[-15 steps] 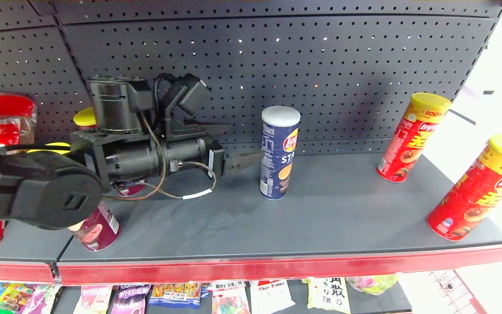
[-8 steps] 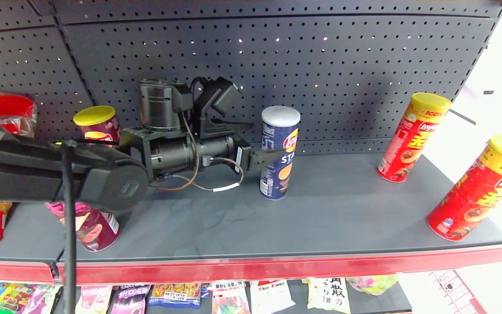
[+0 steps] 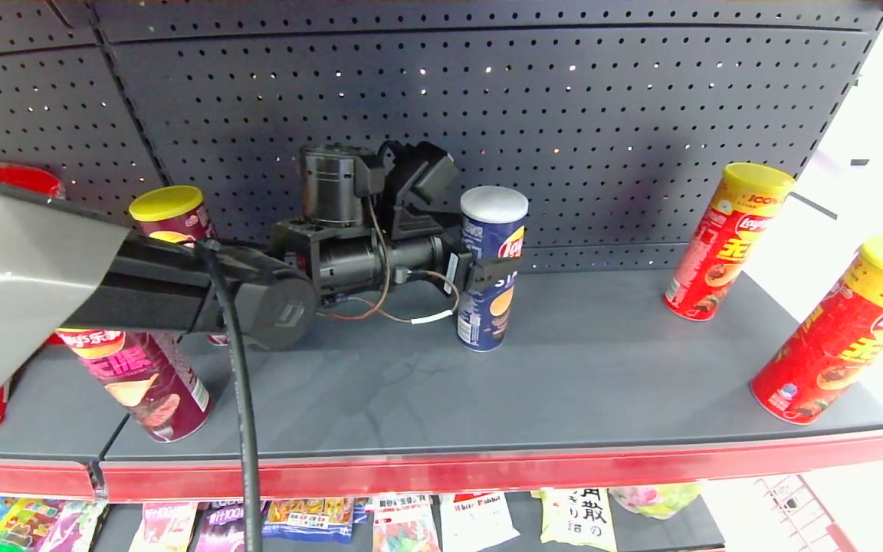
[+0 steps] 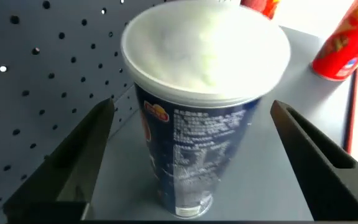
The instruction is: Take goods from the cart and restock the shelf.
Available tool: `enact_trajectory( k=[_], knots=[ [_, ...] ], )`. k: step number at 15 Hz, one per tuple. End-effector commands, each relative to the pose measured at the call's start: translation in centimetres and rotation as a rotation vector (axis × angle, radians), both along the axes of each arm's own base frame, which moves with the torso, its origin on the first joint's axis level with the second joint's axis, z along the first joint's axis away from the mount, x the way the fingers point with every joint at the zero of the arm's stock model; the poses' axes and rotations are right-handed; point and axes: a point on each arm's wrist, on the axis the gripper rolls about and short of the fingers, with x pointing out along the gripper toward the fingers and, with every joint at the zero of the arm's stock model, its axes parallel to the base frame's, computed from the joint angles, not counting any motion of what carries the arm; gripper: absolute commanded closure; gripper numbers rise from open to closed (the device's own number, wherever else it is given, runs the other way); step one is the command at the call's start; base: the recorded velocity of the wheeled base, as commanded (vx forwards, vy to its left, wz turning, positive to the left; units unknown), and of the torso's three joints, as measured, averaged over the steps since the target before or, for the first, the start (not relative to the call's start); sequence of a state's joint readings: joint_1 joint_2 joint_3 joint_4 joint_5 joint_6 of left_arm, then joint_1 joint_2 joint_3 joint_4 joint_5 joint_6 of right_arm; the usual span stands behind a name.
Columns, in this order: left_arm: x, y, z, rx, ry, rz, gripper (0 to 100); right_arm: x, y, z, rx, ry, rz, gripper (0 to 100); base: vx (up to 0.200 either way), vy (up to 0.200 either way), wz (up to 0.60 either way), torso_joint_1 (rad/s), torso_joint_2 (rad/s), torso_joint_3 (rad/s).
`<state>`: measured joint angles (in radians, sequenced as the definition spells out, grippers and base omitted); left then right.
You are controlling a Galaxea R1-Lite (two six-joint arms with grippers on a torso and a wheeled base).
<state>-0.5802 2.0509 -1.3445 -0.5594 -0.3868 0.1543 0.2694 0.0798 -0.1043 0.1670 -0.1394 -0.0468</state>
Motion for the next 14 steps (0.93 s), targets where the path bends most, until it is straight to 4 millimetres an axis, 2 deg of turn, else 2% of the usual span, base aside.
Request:
enact_trajectory(
  k=[1, 5, 14],
  knots=[
    [1.0, -0.6, -1.1, 0.036, -0.026, 0.02, 0, 0.0, 0.0, 0.0, 0.0, 0.002, 0.0, 100, 0.0, 0.0, 0.0, 0.0, 0.0, 0.0],
    [2.0, -1.6, -0.9, 0.025, -0.05, 0.042, 0, 0.0, 0.0, 0.0, 0.002, 0.002, 0.0, 100, 0.0, 0.0, 0.0, 0.0, 0.0, 0.0],
    [1.6, -3.1, -0.5, 0.033, -0.052, 0.061, 0, 0.0, 0.0, 0.0, 0.002, 0.002, 0.0, 100, 0.0, 0.0, 0.0, 0.0, 0.0, 0.0]
  ],
)
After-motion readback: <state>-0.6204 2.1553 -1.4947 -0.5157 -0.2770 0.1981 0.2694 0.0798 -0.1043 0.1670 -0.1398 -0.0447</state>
